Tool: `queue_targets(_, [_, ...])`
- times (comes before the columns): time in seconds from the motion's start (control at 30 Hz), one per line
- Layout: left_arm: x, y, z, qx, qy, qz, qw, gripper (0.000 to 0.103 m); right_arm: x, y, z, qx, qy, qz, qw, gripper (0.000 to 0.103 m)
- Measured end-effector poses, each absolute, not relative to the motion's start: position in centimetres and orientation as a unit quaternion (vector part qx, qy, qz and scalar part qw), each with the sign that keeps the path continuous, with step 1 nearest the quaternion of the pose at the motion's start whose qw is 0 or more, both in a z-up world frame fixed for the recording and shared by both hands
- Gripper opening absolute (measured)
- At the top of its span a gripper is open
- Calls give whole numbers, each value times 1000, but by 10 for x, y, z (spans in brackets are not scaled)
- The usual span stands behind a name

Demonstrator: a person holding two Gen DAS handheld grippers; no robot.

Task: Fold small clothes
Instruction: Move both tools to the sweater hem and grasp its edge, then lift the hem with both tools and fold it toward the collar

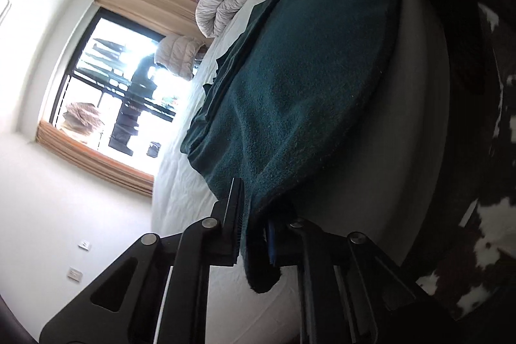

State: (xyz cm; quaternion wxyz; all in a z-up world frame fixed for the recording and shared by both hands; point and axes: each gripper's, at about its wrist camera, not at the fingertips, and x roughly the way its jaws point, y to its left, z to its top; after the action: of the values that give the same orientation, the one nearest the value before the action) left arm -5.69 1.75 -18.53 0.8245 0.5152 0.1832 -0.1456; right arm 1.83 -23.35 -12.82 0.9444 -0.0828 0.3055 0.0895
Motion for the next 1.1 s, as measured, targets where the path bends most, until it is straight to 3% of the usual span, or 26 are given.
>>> queue_targets(0.2, [-28, 16, -142, 422, 219, -147, 867, 5, -16, -207, -144, -239, 296, 123, 916, 69])
queue_targets(0.47, [-15, 8, -96, 375, 215, -138, 891, 4, -34, -191, -187, -325, 320, 129, 881, 63])
queue_targets(0.63, [-20, 12, -87, 360, 212, -132, 899, 4, -23, -195, -210, -361, 348, 98, 860, 52])
queue_targets(0.7, [-22, 11, -84, 361, 210, -132, 899, 4, -18, -201, -217, -376, 357, 81, 851, 43])
queue_targets(0.83, [-28, 13, -86, 358, 211, -132, 900, 4, -11, -226, -220, -387, 372, 41, 843, 38])
queue_targets(0.93, [-32, 15, -91, 356, 211, -133, 901, 4, -7, -245, -219, -388, 382, 23, 839, 26])
queue_targets(1.0, [-32, 17, -94, 353, 213, -134, 901, 4, -6, -255, -218, -387, 384, 18, 838, 9])
queue_targets(1.1, [-34, 21, -95, 346, 219, -134, 902, 4, -7, -264, -215, -380, 382, 19, 842, 7])
